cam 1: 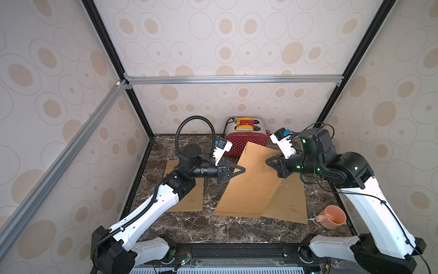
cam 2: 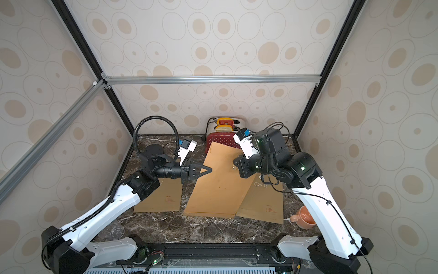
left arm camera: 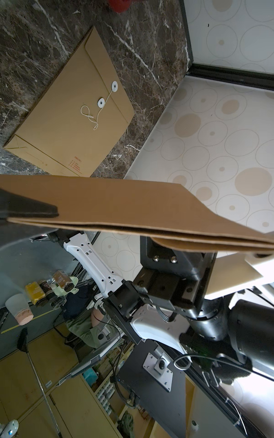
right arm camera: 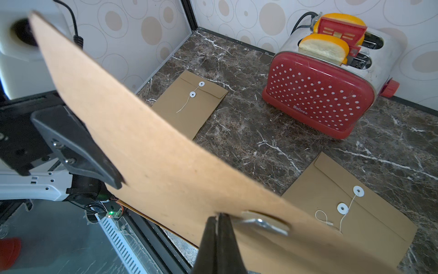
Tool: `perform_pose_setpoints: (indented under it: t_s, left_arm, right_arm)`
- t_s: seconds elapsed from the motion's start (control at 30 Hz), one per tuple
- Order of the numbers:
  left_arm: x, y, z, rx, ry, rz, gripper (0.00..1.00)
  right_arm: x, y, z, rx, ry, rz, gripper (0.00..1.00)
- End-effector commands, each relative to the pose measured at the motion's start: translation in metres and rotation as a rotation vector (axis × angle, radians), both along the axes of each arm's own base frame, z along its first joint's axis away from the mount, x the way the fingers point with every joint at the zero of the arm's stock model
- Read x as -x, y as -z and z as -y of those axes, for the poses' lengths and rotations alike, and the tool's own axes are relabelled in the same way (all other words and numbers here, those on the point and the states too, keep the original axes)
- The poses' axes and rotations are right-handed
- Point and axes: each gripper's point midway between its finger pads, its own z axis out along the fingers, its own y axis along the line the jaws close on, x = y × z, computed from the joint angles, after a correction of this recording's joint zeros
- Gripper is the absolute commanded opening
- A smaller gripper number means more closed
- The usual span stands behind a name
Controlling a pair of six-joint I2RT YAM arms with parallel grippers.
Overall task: Close the mouth of the file bag
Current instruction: Close the file bag.
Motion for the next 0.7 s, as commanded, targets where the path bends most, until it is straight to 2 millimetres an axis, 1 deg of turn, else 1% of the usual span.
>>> perform_pose_setpoints:
  t_s: [0.0,0.17,0.27,0.4,0.57,0.67]
  left_arm:
    - [0.001,-0.02,-0.002,0.028,0.008,0.069,0.0]
    - [0.001,-0.02,-0.001,0.028,0.01,0.066,0.0]
    - [0.001,-0.02,-0.002,0.031,0.01,0.065,0.0]
    - [0.001,-0.021,-0.001,0.039,0.013,0.063,0.0]
    - [0.002,-0.022,-0.001,0.046,0.014,0.062,0.0]
    - [0.002,-0.023,-0.001,0.052,0.015,0.061,0.0]
  right_arm:
    - [0.004,-0.002,-0.004,-0.021,-0.018,-0.04,0.0]
    - [0.005,-0.004,-0.008,-0.048,-0.023,-0.051,0.0]
    - [0.005,-0.006,-0.014,-0.079,-0.033,-0.06,0.0]
    - [0.005,-0.005,-0.023,-0.126,-0.047,-0.081,0.0]
    - [0.004,0.001,-0.025,-0.154,-0.031,-0.092,0.0]
    - [0.006,0.0,-0.027,-0.207,-0.031,-0.088,0.0]
